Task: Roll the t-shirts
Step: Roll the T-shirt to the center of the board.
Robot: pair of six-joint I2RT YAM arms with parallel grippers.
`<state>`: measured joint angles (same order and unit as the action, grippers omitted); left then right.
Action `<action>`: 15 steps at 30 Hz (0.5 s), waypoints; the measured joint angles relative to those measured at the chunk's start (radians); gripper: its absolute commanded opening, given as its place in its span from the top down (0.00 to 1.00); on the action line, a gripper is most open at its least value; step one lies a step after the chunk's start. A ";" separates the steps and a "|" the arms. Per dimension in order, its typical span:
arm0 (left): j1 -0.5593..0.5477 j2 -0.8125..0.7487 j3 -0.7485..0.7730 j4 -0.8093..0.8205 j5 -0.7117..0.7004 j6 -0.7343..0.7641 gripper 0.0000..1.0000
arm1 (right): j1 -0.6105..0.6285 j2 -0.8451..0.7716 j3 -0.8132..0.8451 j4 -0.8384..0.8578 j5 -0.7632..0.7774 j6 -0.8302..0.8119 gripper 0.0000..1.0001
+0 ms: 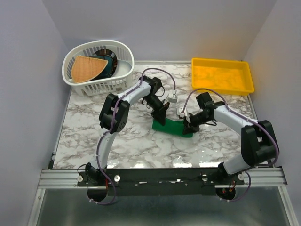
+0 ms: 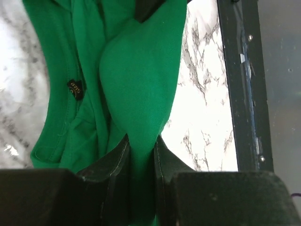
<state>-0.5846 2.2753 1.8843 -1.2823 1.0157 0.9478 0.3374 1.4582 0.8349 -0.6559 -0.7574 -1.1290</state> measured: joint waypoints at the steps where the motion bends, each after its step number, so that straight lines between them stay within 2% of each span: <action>1: 0.010 0.015 0.025 -0.009 0.003 -0.006 0.84 | -0.005 0.018 0.022 -0.023 -0.013 -0.005 0.94; 8: 0.047 0.146 0.242 -0.056 0.000 -0.122 0.83 | -0.078 0.286 0.257 -0.241 -0.121 -0.041 0.94; 12: 0.055 0.202 0.291 -0.060 0.000 -0.150 0.83 | -0.121 0.454 0.401 -0.401 -0.172 -0.071 0.94; 13: 0.057 0.208 0.294 -0.062 0.000 -0.152 0.82 | -0.132 0.489 0.429 -0.436 -0.183 -0.080 0.94; 14: 0.058 0.212 0.297 -0.063 0.001 -0.153 0.72 | -0.141 0.517 0.450 -0.464 -0.193 -0.087 0.94; 15: 0.059 0.213 0.298 -0.063 0.002 -0.154 0.68 | -0.152 0.550 0.482 -0.502 -0.203 -0.099 0.94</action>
<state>-0.5255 2.4882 2.1822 -1.3449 1.0176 0.7940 0.1856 2.0087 1.3170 -1.1580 -0.9600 -1.2278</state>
